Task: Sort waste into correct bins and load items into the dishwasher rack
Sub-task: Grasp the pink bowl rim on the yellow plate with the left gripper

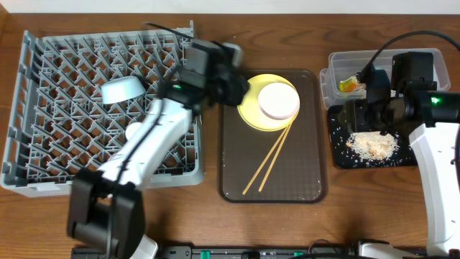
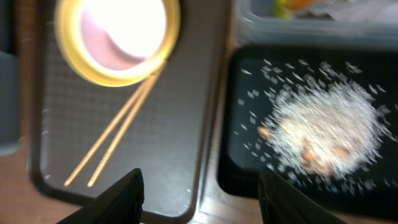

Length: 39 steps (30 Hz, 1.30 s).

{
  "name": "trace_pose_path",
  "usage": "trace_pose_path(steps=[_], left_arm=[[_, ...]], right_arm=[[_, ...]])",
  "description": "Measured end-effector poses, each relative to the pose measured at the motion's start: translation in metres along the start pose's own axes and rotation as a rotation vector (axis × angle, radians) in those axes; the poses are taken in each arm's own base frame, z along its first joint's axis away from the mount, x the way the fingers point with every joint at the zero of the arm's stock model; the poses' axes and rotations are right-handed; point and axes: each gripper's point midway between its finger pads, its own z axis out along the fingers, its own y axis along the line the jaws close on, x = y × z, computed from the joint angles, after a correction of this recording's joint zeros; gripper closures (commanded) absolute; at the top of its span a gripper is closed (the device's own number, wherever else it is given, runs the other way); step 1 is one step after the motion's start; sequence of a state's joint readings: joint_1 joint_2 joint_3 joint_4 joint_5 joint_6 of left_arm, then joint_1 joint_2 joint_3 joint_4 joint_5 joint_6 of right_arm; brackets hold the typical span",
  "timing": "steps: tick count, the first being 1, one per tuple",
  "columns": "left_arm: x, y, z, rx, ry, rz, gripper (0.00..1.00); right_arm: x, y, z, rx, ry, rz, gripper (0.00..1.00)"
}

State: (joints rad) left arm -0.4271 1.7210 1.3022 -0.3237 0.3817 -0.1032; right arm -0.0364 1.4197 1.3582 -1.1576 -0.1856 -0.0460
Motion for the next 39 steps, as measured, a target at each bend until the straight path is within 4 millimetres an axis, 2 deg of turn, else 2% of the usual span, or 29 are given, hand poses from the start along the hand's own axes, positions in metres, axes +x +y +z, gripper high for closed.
trace_pose_path(steps=[4, 8, 12, 14, 16, 19, 24, 29, 39], left_arm=[[0.01, -0.026, 0.017, -0.069, 0.013, 0.162, 0.47], [0.009, -0.058, 0.025, -0.14, -0.032, 0.352, 0.46], [-0.003, -0.086, 0.032, -0.17, -0.119, 0.475, 0.44], [-0.006, -0.092, 0.04, -0.18, -0.14, 0.507, 0.44], [0.001, -0.091, 0.054, -0.194, -0.126, 0.526, 0.44], [0.019, -0.078, 0.079, -0.221, -0.064, 0.542, 0.44], [0.044, -0.063, 0.106, -0.237, 0.013, 0.549, 0.44], [0.052, -0.065, 0.112, -0.209, 0.036, 0.55, 0.44], [0.059, -0.069, 0.113, -0.176, 0.057, 0.553, 0.44]], right_arm=[[0.008, -0.026, -0.002, 0.142, 0.024, 0.131, 0.36], [0.01, -0.049, -0.007, 0.234, 0.014, 0.23, 0.32], [0.012, -0.058, -0.009, 0.272, 0.015, 0.271, 0.29], [0.013, -0.059, -0.009, 0.277, 0.018, 0.276, 0.28], [0.015, -0.06, -0.009, 0.283, 0.025, 0.277, 0.28], [0.017, -0.06, -0.01, 0.287, 0.031, 0.278, 0.28], [0.017, -0.06, -0.01, 0.289, 0.031, 0.28, 0.27], [0.017, -0.06, -0.01, 0.289, 0.031, 0.28, 0.27], [0.017, -0.06, -0.01, 0.289, 0.033, 0.28, 0.28]])
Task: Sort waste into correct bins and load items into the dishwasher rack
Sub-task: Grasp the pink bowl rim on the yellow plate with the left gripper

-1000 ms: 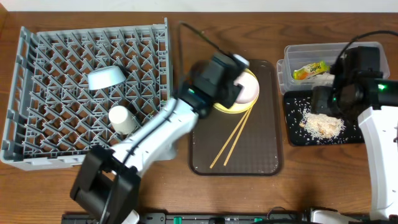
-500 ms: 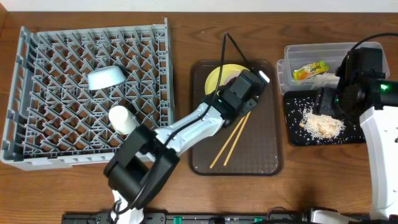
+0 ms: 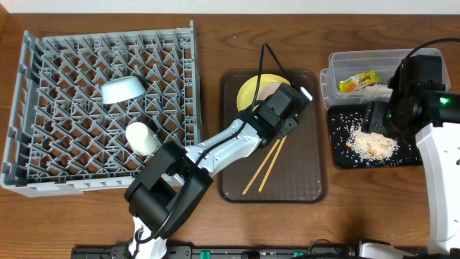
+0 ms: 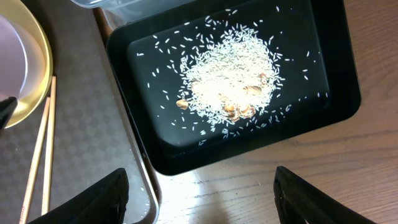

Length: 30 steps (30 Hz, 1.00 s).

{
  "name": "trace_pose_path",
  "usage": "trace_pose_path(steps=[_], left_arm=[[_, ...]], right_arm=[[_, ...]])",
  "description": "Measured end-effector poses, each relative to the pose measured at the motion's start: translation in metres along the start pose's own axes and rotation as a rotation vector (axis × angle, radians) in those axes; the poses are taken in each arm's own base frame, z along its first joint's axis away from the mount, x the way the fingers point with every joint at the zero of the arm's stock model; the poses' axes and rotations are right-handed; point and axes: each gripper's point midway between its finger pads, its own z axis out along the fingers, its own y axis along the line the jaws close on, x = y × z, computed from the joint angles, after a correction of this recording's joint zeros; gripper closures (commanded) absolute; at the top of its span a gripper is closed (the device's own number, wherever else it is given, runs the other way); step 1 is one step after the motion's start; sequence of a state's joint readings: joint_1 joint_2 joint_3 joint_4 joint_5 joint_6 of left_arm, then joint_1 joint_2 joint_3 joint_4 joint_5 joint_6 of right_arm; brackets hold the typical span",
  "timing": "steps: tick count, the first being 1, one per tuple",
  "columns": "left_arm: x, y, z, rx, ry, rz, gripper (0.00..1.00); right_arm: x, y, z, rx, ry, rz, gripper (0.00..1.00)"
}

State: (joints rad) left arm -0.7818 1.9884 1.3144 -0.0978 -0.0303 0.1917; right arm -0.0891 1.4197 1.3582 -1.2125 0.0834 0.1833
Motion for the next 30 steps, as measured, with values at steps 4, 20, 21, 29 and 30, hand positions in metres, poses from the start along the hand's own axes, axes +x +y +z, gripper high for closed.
trace_pose_path(steps=[4, 20, 21, 29, 30], left_arm=[[0.002, -0.014, 0.0, 0.057, 0.005, 0.009, 0.45], [0.017, -0.009, 0.022, -0.001, 0.038, 0.021, 0.72], [0.018, -0.007, 0.022, -0.008, 0.04, 0.019, 0.77], [0.018, 0.0, 0.022, -0.029, 0.043, 0.022, 0.94], [0.019, 0.0, 0.022, -0.029, 0.044, 0.023, 0.94]], right_arm=[[0.0, 0.0, 0.0, 0.0, 0.0, 0.0, 0.28], [0.005, -0.001, 0.0, 0.003, 0.021, -0.001, 0.29], [0.005, -0.001, 0.0, 0.003, 0.022, -0.001, 0.29], [0.005, -0.001, 0.0, 0.003, 0.021, -0.001, 0.29], [0.005, -0.001, 0.0, 0.003, 0.022, -0.001, 0.29]])
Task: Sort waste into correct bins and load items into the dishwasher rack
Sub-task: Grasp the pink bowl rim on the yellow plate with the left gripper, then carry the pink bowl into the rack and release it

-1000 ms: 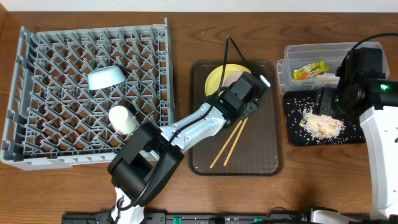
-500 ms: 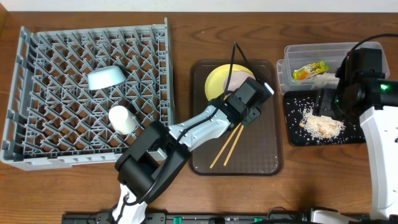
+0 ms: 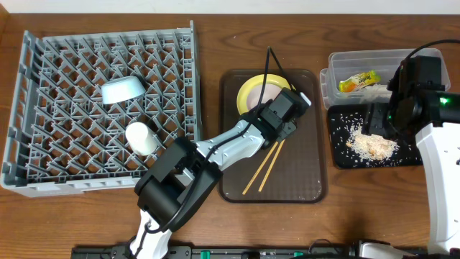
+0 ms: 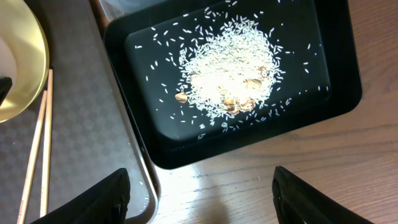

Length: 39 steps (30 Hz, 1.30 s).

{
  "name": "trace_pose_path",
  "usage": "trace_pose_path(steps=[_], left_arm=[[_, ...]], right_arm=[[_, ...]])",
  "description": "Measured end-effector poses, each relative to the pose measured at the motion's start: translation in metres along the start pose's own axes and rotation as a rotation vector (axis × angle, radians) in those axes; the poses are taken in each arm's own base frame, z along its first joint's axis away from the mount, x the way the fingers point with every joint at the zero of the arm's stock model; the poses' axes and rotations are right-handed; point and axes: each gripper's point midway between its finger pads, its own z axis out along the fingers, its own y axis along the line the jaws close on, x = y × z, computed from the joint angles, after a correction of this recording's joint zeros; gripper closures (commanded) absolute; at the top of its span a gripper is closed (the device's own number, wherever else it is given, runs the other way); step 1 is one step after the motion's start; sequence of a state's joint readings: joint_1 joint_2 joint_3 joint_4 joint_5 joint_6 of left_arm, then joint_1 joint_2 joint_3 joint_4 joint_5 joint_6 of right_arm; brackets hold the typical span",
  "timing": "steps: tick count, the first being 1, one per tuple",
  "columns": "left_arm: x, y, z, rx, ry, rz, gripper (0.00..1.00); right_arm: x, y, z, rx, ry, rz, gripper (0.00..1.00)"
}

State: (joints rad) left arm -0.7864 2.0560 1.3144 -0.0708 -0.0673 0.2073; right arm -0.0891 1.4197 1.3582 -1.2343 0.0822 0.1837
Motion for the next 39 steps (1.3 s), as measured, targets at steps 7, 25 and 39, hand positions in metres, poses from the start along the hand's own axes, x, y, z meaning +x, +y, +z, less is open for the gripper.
trace_pose_path(steps=[7, 25, 39], left_arm=[[0.003, 0.0, -0.004, 0.002, 0.018, 0.002, 0.94], [-0.051, 0.164, -0.169, 0.066, -0.313, -0.51, 0.94], [0.022, 0.3, -0.196, 0.331, -0.445, -1.175, 0.94]], right_arm=[[0.001, 0.0, 0.0, 0.001, 0.003, 0.0, 0.29], [0.0, 0.0, 0.0, 0.0, 0.0, 0.0, 0.29], [-0.003, 0.002, 0.0, -0.009, -0.012, 0.002, 0.29]])
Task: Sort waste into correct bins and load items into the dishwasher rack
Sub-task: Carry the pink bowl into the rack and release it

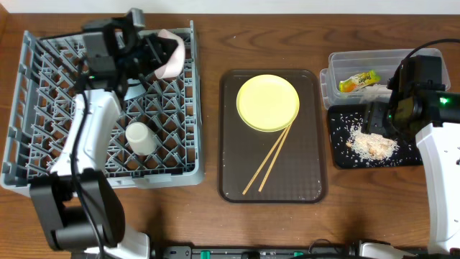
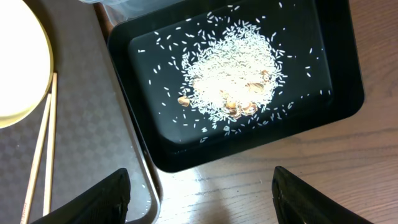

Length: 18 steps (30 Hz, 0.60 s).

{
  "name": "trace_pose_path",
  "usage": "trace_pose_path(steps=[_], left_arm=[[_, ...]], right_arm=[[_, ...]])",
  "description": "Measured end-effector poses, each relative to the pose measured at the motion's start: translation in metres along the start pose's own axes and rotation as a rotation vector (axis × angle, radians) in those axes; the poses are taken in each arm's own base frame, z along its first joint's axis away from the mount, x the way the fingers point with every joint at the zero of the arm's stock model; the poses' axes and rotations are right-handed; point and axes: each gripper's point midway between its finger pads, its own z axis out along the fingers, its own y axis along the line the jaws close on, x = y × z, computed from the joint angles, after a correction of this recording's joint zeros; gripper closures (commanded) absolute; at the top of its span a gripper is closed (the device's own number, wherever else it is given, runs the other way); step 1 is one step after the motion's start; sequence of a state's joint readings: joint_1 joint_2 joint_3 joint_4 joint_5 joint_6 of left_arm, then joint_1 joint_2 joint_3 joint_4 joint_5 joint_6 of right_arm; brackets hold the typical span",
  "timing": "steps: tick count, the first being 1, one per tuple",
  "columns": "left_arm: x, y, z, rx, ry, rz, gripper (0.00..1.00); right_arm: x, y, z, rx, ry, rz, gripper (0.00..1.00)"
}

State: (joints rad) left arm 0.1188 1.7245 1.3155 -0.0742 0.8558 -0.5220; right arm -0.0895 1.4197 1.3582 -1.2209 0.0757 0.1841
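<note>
In the overhead view my left gripper (image 1: 153, 56) is over the far edge of the grey dish rack (image 1: 43, 155), shut on a pink bowl (image 1: 171, 63) held tilted. A white cup (image 1: 139, 138) stands in the rack. The yellow plate (image 1: 267, 102) lies bare on the brown tray (image 1: 302, 183), with two chopsticks (image 1: 269, 158) beside it. My right gripper (image 2: 199, 208) is open above the black tray (image 2: 339, 74) of spilled rice (image 2: 233, 78), with nothing between its fingers (image 2: 93, 199).
A clear bin (image 1: 338, 61) with a yellow wrapper (image 1: 358, 81) stands behind the black tray. My left arm crosses the rack's left half and hides part of it. Bare wood shows in front of the black tray.
My left gripper was down on the pink bowl on the yellow plate. Now it holds that bowl over the rack's far edge and the plate is bare. The right arm has not moved.
At first my left gripper hung between rack and tray, the pink bowl sat on the plate, and my right gripper was over the black tray's left edge. Then the left gripper was at the bowl and the right centred over the rice. Now the bowl is at the rack.
</note>
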Motion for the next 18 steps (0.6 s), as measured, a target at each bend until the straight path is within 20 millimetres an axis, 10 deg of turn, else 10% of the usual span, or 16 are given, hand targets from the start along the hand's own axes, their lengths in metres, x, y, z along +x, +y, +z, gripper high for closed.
trace_pose_path(steps=[18], left_arm=[[-0.008, 0.062, -0.011, 0.13, 0.079, -0.328, 0.94]], right_arm=[[-0.001, 0.0, 0.0, -0.001, -0.002, 0.0, 0.3]])
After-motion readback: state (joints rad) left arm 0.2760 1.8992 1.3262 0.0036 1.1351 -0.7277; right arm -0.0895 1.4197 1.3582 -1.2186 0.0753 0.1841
